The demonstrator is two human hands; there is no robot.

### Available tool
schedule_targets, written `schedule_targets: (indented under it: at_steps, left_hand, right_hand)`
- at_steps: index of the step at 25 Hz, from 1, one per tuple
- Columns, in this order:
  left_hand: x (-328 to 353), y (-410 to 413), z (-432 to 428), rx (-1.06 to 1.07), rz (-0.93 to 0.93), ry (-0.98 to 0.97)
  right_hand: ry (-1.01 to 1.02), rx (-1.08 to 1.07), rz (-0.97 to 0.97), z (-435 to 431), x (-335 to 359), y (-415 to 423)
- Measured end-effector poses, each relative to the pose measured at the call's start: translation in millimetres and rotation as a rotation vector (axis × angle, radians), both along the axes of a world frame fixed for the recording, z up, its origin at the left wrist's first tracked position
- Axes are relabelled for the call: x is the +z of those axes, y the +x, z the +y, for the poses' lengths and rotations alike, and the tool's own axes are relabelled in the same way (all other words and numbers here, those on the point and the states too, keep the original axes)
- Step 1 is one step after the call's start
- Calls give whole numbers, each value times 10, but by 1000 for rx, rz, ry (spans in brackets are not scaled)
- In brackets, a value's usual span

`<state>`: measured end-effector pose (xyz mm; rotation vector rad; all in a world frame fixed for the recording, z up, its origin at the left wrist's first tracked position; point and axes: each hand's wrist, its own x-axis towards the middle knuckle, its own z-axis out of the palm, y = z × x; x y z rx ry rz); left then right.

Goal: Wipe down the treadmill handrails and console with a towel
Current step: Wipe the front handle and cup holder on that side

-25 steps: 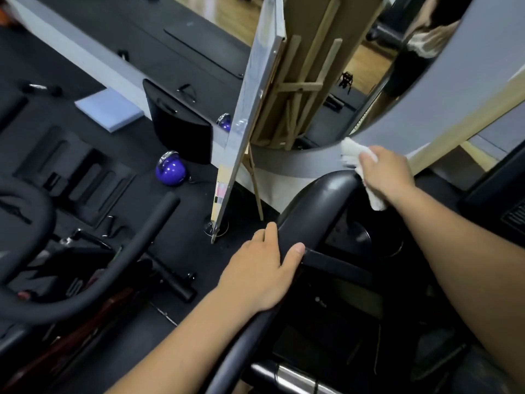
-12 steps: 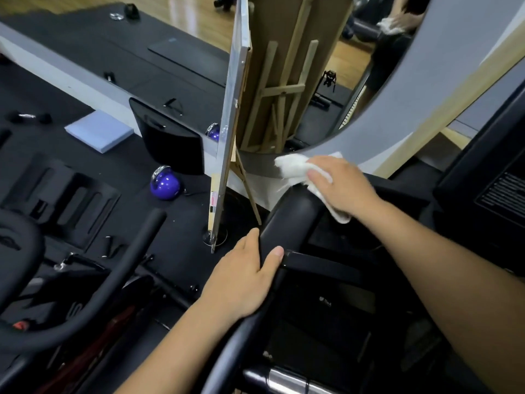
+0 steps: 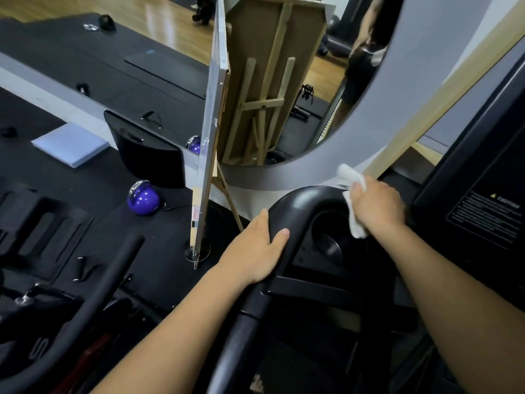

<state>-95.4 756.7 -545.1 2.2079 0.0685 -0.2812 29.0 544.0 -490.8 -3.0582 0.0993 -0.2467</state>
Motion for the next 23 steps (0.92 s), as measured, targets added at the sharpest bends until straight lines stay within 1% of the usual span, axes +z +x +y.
schedule_targets:
  at_steps: [1, 2, 3, 4, 7, 9, 11, 12, 13, 14, 15, 17, 19, 20, 21, 23]
  left_hand:
    - [-61, 15, 10, 2, 4, 1]
    - [-108, 30, 13, 2, 6, 12]
    - [-123, 39, 6, 1, 6, 24]
    - [-120, 41, 0, 4, 3, 33]
    - [-75, 35, -4, 12, -11, 39]
    - [-35, 4, 6, 11, -30, 7]
    - [17, -12, 13, 12, -44, -30]
    - [37, -19, 14, 16, -51, -42]
    - [56, -34, 15, 21, -56, -47]
    - [68, -48, 26, 23, -61, -49]
    - [77, -57, 30, 23, -64, -52]
    - [88, -52, 17, 32, -63, -51]
    - [90, -33, 3, 29, -58, -14]
    - [91, -29, -12, 20, -45, 17]
    - [92, -27, -15, 17, -31, 43]
    - [73, -14, -17, 24, -10, 62]
  right_hand:
    - [28, -135, 39, -91, 33, 56]
    - [24, -210, 60, -118, 27, 108]
    - [-8, -219, 66, -72, 10, 148]
    - [-32, -167, 67, 45, -6, 181]
    - [-10, 67, 83, 453, -68, 190]
    - [-2, 271, -2, 629, -143, 72]
    - [110, 513, -83, 622, -190, -111]
    - [179, 599, -78, 521, -202, -182]
    - [221, 622, -73, 375, -208, -236]
    - [239, 575, -85, 199, -212, -260]
    - [235, 477, -118, 28, -186, -266]
    - [228, 201, -130, -196, -88, -190]
    - [198, -48, -12, -176, -23, 20]
    - [134, -92, 65, -77, 5, 126]
    - [64, -57, 134, 75, 24, 226]
    - [-27, 139, 231, 458, 24, 329]
